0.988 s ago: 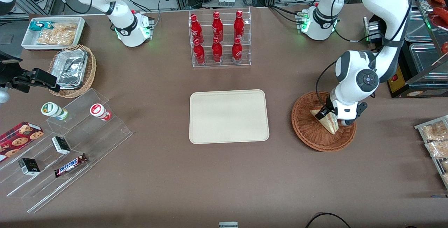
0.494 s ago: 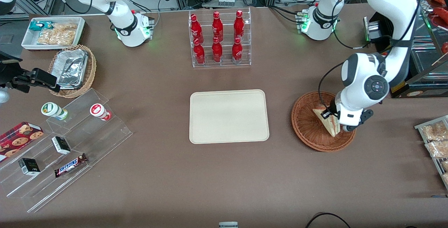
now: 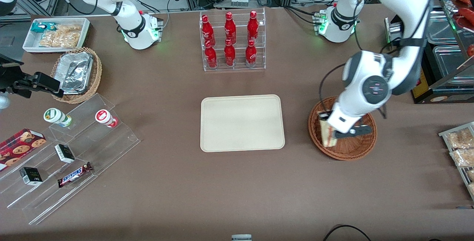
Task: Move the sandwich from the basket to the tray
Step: 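Lift the sandwich out of the basket and carry it over the tray, then lower the sandwich onto the beige tray and open the left gripper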
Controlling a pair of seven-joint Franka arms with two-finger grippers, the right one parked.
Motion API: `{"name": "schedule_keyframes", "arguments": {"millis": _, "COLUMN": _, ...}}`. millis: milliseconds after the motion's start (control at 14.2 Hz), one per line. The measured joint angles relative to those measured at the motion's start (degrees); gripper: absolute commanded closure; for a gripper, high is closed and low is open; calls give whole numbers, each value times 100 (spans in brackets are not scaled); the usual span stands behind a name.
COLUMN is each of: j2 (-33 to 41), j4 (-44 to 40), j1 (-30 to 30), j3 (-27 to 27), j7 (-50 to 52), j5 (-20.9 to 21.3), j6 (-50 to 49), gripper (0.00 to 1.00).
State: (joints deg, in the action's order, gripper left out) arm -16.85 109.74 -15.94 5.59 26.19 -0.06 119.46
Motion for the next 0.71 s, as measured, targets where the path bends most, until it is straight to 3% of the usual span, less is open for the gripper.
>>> {"name": "schedule_keyframes", "arguments": {"millis": 706, "j2": -1747, "j4": -1927, "j1": -1860, "j3": 22, "j7": 2103, "j5": 1, "j6": 3, "gripper": 100}}
